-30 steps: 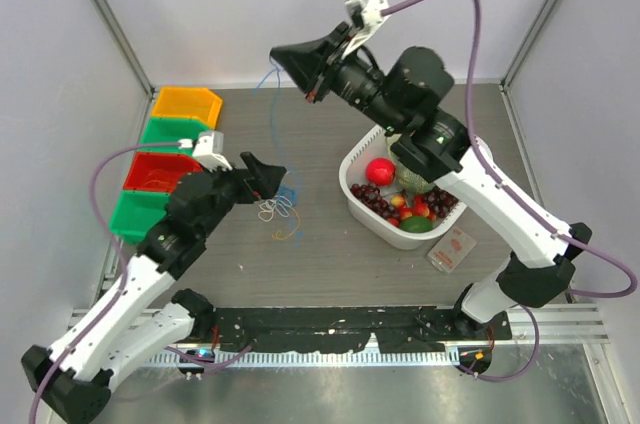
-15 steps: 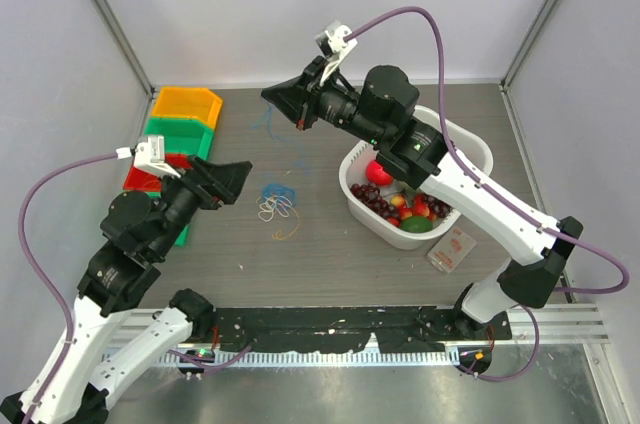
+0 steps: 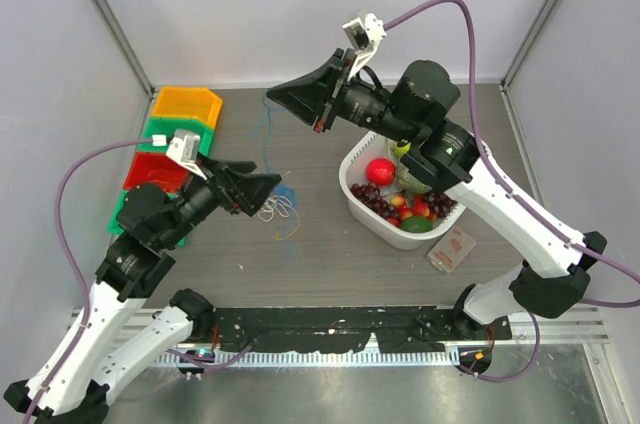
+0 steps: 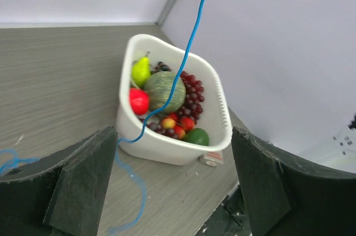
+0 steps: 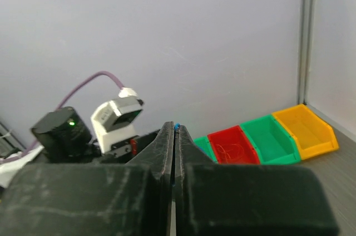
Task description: Untangle the cables
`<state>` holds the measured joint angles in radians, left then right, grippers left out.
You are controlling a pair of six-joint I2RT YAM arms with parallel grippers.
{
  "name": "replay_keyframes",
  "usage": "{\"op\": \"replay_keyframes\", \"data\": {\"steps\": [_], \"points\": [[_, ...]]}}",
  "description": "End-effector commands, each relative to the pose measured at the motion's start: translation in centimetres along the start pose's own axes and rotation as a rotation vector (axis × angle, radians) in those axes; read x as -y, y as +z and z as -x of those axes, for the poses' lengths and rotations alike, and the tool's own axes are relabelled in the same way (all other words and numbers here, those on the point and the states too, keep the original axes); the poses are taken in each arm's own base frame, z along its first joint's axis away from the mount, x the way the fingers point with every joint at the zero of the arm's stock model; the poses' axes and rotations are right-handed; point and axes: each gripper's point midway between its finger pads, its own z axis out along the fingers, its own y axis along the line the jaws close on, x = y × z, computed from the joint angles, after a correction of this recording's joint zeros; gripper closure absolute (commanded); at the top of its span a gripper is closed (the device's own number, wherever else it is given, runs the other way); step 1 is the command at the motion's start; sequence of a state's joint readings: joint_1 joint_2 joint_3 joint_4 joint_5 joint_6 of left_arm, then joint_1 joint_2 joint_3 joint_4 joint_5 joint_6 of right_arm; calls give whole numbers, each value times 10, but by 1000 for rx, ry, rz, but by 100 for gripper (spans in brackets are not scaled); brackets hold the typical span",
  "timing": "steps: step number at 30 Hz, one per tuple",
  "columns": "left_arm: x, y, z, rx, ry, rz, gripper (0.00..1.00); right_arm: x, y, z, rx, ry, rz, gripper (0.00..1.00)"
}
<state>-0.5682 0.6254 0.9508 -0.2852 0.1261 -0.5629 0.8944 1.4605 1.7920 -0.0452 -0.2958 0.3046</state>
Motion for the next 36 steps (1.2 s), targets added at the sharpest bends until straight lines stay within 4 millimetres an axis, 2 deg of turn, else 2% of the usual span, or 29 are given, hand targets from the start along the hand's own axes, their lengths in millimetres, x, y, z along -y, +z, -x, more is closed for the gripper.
{"op": "replay_keyframes", "data": {"steps": [1,3,5,8,11,14,15,19,21,22,23,24,25,26,27,28,29,30,31,33,34,35,36], "points": [[43,5,10,57,76,-262,12,-40,-21,37,82,44,139,99],[30,13,10,51,75,-194,14,-47,-23,41,90,58,169,99],[29,17,9,38,87,-185,17,-53,-25,45,99,69,192,99],[30,22,5,13,82,-200,41,-60,-27,48,104,82,230,99],[27,22,2,-20,90,-175,72,-60,-29,43,92,88,229,99],[20,16,1,-35,111,-133,97,-50,-38,33,67,47,167,99],[15,12,1,-40,114,-103,100,-44,-42,28,52,34,133,99],[3,-2,17,8,120,7,100,-33,-76,-21,-101,-40,78,99],[-4,-4,27,28,108,69,100,-18,-92,-75,-249,-55,53,98],[-3,-5,31,28,108,80,100,-14,-98,-92,-299,-44,39,99],[-2,-5,35,17,110,90,100,-8,-108,-118,-356,-32,25,99],[-1,-6,38,10,112,96,100,-6,-112,-132,-383,-21,23,99],[0,-5,39,-2,114,100,100,-2,-123,-156,-429,-4,8,99],[1,-4,39,-18,114,102,100,2,-124,-163,-432,-5,-13,99],[2,-3,38,-36,119,97,100,4,-132,-180,-456,8,-29,99],[3,-1,38,-51,117,98,100,6,-130,-177,-419,4,-53,99],[6,-2,38,-63,114,94,100,12,-135,-194,-439,40,-80,99],[6,-1,38,-73,106,99,100,16,-131,-195,-408,48,-100,99],[4,0,39,-72,83,115,100,18,-132,-209,-421,95,-122,99],[2,2,40,-67,58,137,100,14,-126,-226,-421,159,-126,99],[1,3,43,-51,51,144,100,0,-116,-230,-400,175,-77,99],[-1,4,44,-37,47,153,100,-4,-116,-240,-409,210,-73,99],[-5,5,48,-15,42,173,100,-14,-108,-243,-382,232,-57,99]]}}
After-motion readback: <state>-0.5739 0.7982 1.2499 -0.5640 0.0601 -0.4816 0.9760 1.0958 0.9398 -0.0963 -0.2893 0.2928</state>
